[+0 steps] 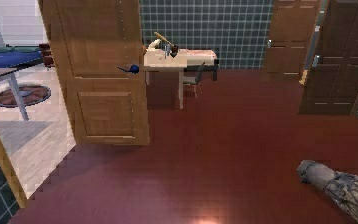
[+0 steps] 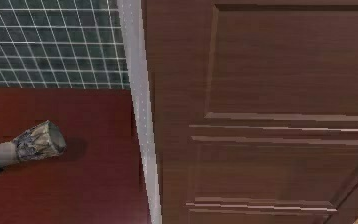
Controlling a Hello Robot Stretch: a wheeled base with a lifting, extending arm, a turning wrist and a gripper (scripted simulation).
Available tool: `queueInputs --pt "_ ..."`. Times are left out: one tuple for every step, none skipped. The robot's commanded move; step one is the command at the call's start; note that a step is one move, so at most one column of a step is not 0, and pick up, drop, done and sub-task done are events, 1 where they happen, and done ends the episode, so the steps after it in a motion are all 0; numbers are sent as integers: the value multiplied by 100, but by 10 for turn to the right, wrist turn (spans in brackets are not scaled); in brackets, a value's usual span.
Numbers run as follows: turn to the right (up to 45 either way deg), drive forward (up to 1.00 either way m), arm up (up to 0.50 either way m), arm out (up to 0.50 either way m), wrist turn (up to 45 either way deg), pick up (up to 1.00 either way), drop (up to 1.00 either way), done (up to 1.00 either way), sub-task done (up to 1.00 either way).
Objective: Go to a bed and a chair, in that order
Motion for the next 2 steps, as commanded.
queueInputs --pt "-60 0 0 0 0 0 0 0 0" --pt "0 25 0 0 0 0 0 0 0"
